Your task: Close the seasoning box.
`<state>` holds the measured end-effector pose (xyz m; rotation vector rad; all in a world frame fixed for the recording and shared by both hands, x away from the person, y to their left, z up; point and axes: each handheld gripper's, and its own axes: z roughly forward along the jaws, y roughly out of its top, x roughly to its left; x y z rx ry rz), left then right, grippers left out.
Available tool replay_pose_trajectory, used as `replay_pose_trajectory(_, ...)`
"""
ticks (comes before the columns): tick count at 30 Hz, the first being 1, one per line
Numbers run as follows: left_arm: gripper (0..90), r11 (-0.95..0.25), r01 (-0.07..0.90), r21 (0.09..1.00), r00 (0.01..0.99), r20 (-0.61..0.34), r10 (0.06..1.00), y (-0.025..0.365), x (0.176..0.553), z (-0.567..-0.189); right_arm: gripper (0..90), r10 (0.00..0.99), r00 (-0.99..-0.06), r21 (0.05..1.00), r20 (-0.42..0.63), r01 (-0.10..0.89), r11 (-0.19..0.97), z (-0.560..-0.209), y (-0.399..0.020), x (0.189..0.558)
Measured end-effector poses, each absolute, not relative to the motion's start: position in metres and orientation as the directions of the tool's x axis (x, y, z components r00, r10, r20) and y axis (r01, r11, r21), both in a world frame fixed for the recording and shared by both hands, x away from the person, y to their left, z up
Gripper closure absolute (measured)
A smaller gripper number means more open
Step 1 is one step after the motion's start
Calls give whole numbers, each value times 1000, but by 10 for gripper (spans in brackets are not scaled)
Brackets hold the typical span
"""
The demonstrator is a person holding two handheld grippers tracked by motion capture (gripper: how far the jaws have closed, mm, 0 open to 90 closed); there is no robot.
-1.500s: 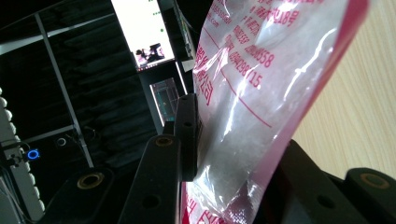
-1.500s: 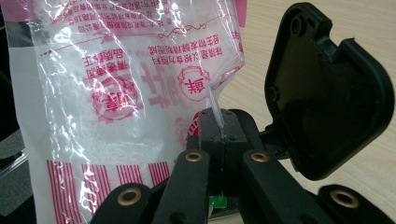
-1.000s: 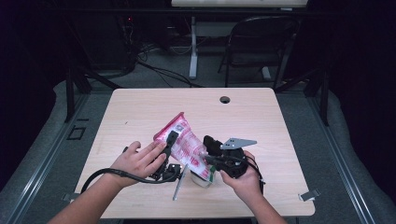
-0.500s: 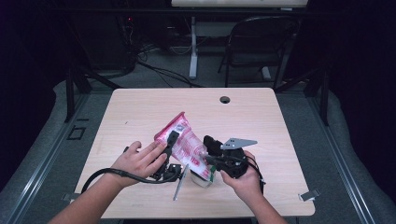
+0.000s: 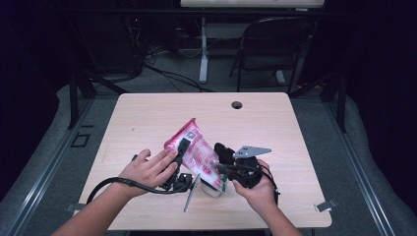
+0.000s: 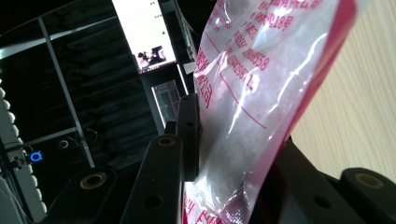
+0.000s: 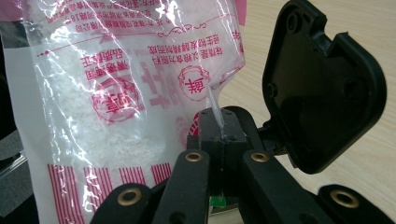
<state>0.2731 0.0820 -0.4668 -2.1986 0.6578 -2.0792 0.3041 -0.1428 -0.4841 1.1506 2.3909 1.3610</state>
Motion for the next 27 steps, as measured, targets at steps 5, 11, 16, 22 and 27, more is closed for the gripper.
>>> replay_pose_trajectory(5,774,-908,-271,-321,8,942,-335,82,273,-467,900,686,-693,792,222,538,287,-484,-144,304)
replay_pose_trajectory(11,777,-909,-267,-319,22,941,-337,82,273,-467,900,684,-695,792,221,537,290,-484,-143,303)
replay_pose_trajectory(16,780,-916,-270,-297,28,949,-315,83,273,-468,900,686,-694,795,219,534,286,-482,-144,302)
replay_pose_trajectory(22,783,-918,-263,-297,45,947,-319,85,272,-470,900,686,-695,794,215,533,290,-482,-144,301)
replay_pose_trajectory(27,787,-925,-258,-278,61,951,-303,88,273,-470,900,682,-699,794,214,532,296,-480,-142,301)
